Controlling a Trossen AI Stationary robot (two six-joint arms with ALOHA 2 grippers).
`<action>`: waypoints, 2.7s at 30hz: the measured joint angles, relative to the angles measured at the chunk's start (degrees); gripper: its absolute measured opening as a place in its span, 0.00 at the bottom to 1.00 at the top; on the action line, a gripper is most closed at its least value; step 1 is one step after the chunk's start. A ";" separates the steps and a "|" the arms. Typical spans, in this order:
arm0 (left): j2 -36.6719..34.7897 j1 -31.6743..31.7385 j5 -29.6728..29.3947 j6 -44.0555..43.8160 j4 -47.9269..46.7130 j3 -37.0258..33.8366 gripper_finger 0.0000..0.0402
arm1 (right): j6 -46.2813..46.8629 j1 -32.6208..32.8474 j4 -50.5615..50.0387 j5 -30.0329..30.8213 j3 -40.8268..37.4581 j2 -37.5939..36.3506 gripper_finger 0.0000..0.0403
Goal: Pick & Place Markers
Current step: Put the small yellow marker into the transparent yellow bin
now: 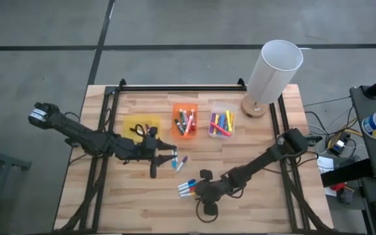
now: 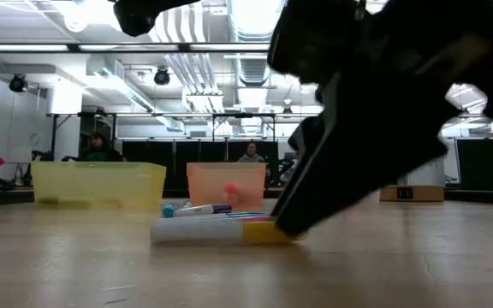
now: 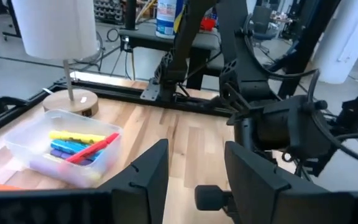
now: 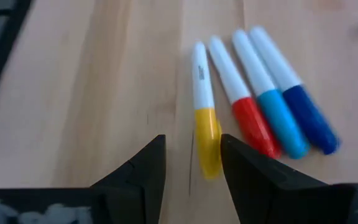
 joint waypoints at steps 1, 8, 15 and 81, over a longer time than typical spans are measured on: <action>-0.02 -0.17 0.15 -0.06 -0.30 0.00 0.38 | 0.17 0.00 -0.09 0.02 0.32 0.64 0.36; -0.49 -1.04 0.71 0.36 -0.55 0.00 0.38 | 2.17 0.02 -0.19 1.49 2.07 3.19 0.33; 0.17 -1.01 0.62 -0.34 -2.45 0.00 0.38 | 4.15 -0.51 -2.62 1.11 2.18 2.99 0.17; 4.00 -0.39 0.12 2.37 4.67 -0.74 0.37 | -13.94 -11.78 -3.18 10.98 1.83 -24.26 0.06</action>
